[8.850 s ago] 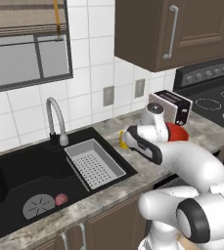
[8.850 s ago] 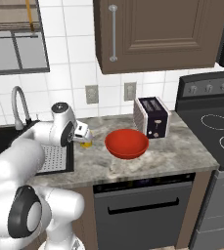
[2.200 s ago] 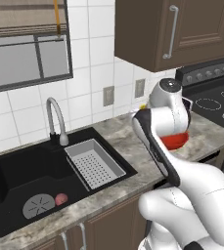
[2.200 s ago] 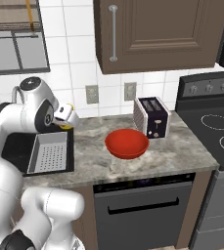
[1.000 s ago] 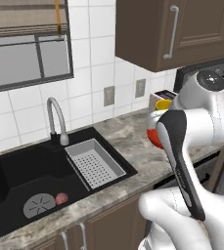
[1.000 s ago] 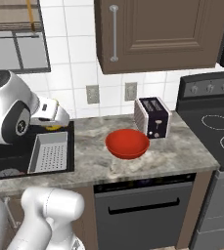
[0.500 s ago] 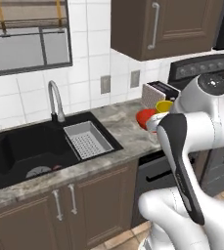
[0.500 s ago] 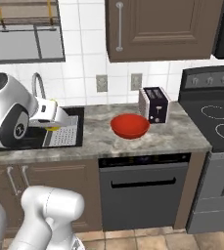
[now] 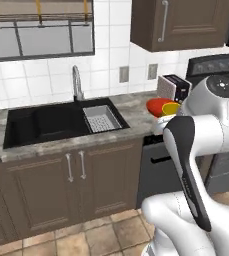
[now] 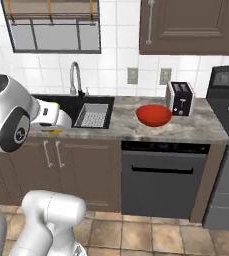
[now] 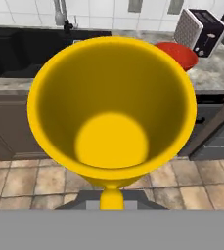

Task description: Clear the mugs and bowl far away from the sink.

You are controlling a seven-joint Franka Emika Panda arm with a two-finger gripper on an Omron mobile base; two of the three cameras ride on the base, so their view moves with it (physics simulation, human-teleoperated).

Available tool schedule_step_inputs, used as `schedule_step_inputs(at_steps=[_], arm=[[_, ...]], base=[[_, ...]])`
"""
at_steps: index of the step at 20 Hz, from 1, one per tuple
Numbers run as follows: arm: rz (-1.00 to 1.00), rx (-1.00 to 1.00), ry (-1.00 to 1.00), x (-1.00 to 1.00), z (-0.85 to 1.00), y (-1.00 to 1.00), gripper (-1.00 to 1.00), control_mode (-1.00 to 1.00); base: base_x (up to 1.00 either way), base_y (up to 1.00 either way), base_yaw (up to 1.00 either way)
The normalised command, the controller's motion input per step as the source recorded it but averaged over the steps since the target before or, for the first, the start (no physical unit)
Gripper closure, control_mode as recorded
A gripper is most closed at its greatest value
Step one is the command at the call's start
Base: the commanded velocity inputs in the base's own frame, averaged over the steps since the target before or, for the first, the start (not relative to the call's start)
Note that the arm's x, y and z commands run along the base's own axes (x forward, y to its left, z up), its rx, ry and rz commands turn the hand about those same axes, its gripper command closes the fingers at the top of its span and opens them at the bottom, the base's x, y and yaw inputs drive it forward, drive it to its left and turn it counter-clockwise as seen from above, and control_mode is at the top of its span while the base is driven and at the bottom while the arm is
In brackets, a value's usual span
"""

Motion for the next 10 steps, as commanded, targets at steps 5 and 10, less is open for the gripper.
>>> schedule_step_inputs(at_steps=[5, 10], arm=[[0.0, 0.0, 0.0, 0.0, 0.0, 0.0, 1.0, 1.0], [0.0, 0.0, 0.0, 0.0, 0.0, 0.0, 1.0, 1.0]], base=[[0.0, 0.0, 0.91], [0.0, 0.0, 1.0]])
